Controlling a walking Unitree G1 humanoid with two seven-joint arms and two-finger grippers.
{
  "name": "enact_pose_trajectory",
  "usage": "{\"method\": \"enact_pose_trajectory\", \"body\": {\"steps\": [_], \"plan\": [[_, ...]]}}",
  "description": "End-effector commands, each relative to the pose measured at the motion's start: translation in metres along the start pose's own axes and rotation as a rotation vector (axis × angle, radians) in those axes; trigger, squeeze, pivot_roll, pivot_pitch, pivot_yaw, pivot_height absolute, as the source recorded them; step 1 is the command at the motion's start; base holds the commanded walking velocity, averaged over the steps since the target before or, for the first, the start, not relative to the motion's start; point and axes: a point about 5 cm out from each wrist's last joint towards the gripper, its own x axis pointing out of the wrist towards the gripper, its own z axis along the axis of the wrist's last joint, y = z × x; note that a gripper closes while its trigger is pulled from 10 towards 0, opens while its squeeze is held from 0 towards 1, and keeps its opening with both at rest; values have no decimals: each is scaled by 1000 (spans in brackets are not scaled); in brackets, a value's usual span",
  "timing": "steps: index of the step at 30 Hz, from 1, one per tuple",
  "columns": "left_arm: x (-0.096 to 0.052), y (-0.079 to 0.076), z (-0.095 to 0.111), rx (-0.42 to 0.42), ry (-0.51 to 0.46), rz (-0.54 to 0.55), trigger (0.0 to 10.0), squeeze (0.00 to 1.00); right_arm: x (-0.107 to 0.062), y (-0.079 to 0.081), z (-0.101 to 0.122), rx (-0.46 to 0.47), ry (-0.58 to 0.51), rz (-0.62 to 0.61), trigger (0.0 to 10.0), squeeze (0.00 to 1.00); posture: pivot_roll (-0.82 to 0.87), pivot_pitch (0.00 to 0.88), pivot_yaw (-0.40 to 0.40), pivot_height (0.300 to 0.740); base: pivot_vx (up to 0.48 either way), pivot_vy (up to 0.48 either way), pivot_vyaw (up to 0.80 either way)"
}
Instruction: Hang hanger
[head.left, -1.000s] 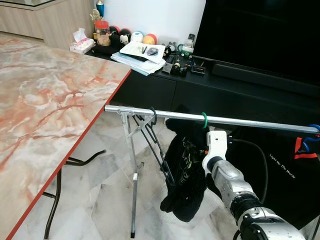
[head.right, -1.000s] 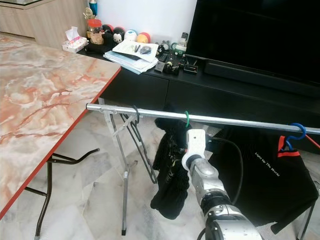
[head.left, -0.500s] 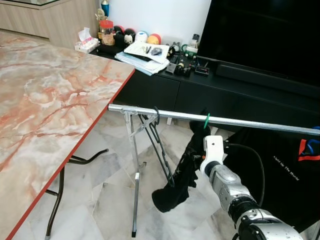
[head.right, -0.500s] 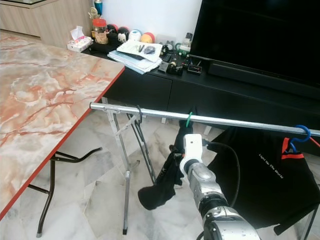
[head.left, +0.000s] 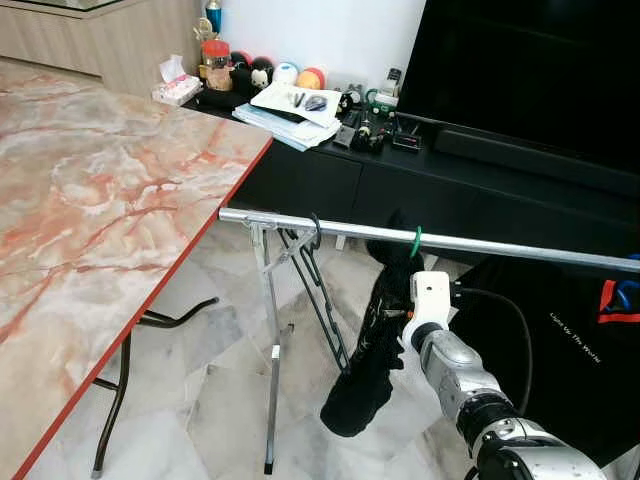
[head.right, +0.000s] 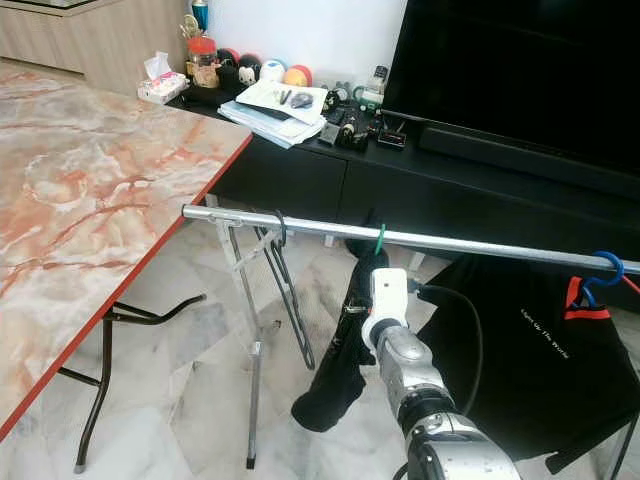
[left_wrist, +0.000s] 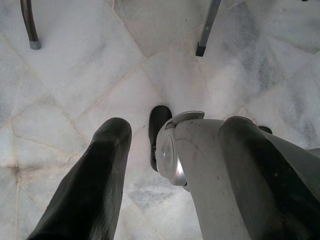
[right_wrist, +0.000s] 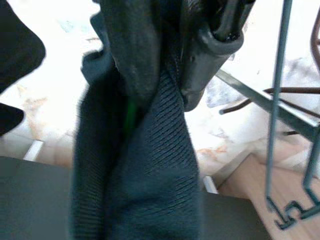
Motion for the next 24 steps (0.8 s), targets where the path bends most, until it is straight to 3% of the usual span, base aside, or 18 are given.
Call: {"method": "enact_pose_trajectory", "body": {"steps": [1, 9, 10, 11, 12, 13, 20, 21, 24], "plan": [[-1, -11, -12, -10, 53, -36, 10000, 0, -3, -8, -12, 7, 41, -39, 0, 0, 165, 91, -85, 740, 0, 0, 0], [2, -24, -7, -10, 49, -51, 10000, 0, -5, -11, -18, 7, 70, -74, 235, 0, 165, 93, -87, 740, 0, 0, 0], [2, -28, -6, -9, 48, -55, 10000, 0, -5, -11, -20, 8, 78, -73, 1255, 0, 166, 93, -87, 740, 0, 0, 0], [3, -28, -5, -8, 49, -56, 10000, 0, -5, -10, -23, -1, 93, -71, 8941, 0, 165, 93, -87, 740, 0, 0, 0], [3, -28, -5, -8, 49, -56, 10000, 0, -5, -10, -23, -1, 93, -71, 8941, 0, 165, 93, -87, 740, 0, 0, 0], [2, -25, -7, -8, 51, -53, 10000, 0, -6, -9, -25, -9, 106, -68, 10000, 0, 164, 92, -87, 740, 0, 0, 0], [0, -18, -9, -11, 56, -49, 10000, 0, -7, -7, -31, -2, 120, -52, 10000, 0, 166, 91, -85, 740, 0, 0, 0], [0, -18, -9, -11, 56, -48, 10000, 0, -7, -7, -30, 5, 116, -50, 10000, 1000, 166, 90, -85, 740, 0, 0, 0], [0, -18, -10, -12, 57, -48, 10000, 0, -6, -7, -27, 5, 95, -50, 10000, 1000, 165, 89, -84, 740, 0, 0, 0]]}}
